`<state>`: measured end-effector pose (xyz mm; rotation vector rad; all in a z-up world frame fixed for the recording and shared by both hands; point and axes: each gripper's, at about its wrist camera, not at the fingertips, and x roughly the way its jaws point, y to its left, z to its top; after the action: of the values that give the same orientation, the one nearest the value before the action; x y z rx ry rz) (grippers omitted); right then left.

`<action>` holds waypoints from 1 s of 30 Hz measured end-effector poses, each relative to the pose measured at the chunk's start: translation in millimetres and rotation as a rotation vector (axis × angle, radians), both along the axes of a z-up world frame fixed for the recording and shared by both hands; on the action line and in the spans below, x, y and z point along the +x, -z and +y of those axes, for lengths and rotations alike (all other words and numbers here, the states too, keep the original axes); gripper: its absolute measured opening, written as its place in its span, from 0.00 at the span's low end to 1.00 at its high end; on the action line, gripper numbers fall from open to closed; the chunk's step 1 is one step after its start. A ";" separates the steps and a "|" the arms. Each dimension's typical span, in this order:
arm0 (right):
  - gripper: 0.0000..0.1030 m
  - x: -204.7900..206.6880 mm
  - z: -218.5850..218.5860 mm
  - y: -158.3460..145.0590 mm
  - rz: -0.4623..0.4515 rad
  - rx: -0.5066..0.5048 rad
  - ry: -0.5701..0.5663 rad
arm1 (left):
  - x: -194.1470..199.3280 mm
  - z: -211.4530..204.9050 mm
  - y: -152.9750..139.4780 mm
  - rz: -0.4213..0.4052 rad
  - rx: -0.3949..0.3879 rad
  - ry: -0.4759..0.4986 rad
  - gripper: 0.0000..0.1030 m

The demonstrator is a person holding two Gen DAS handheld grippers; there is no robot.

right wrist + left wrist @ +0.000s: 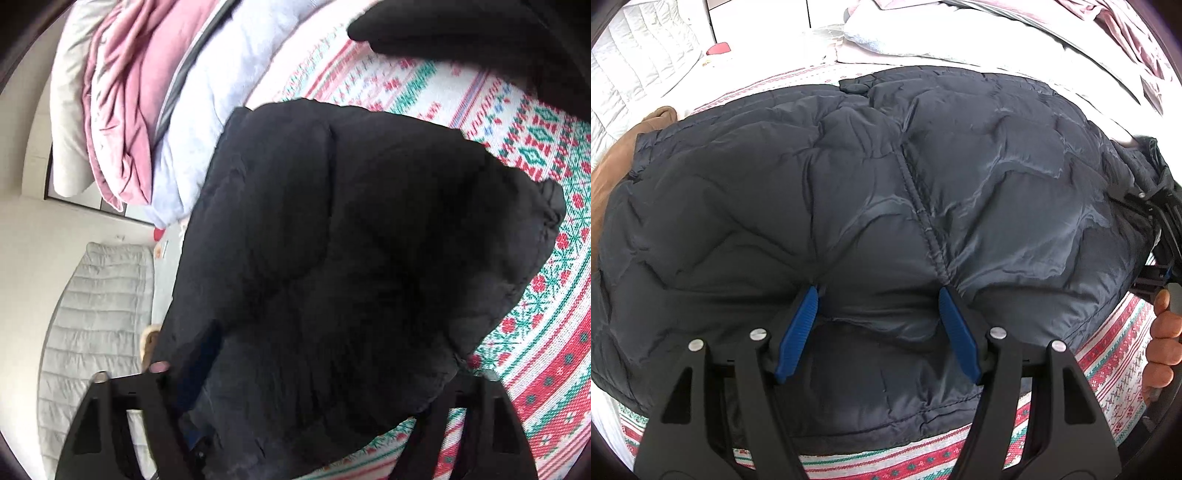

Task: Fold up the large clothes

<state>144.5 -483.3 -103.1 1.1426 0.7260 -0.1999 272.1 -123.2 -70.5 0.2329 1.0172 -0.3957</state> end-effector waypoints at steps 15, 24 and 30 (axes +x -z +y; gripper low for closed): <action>0.14 -26.6 58.6 -122.4 -0.171 -0.627 -0.061 | 4.8 16.2 -36.0 -0.004 -0.113 -0.005 0.66; 0.14 -47.3 66.1 -139.7 -0.207 -0.701 -0.080 | 18.7 -31.3 -22.5 -0.056 0.001 0.047 0.66; 0.14 -37.6 77.4 -144.4 -0.209 -0.716 -0.113 | 13.8 -59.2 -0.4 -0.085 0.092 0.103 0.66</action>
<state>106.9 -405.9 41.3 0.4296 0.4678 -0.2164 285.9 -182.4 -70.1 0.3830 0.9432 -0.4289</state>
